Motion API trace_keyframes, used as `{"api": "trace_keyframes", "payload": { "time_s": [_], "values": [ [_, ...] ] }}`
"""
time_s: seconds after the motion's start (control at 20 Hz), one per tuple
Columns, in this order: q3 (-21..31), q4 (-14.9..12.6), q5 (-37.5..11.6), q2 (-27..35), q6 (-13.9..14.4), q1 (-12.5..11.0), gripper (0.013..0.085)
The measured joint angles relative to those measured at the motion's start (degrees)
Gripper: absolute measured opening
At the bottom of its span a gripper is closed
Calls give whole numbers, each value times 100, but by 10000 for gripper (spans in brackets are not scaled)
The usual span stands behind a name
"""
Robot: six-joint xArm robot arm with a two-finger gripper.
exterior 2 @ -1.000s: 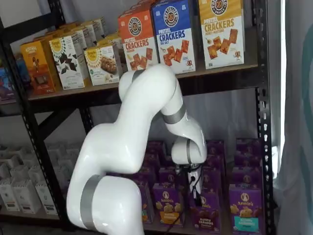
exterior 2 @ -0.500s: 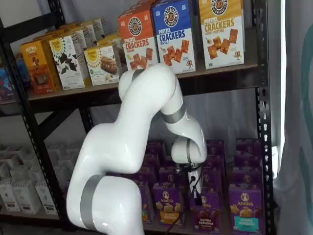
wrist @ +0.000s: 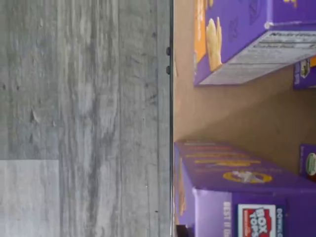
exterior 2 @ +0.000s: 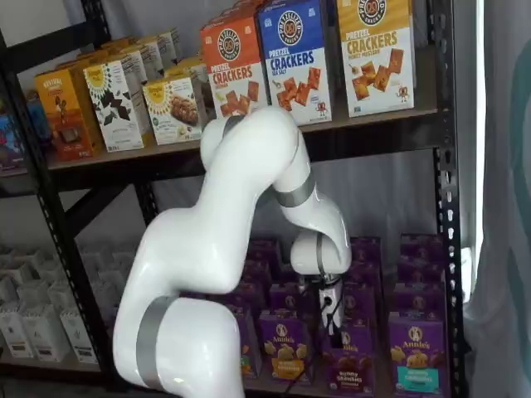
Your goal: Pick up the purple box with a brown patch in the center, on the bottom shelf, the fifth box from the left
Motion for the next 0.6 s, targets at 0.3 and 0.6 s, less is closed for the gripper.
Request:
{"api": "trace_keyframes", "payload": {
  "time_s": [0.3, 0.6],
  "values": [
    [278, 182, 128, -254, -137, 32, 330],
    [920, 438, 74, -762, -320, 86, 330]
  ]
}}
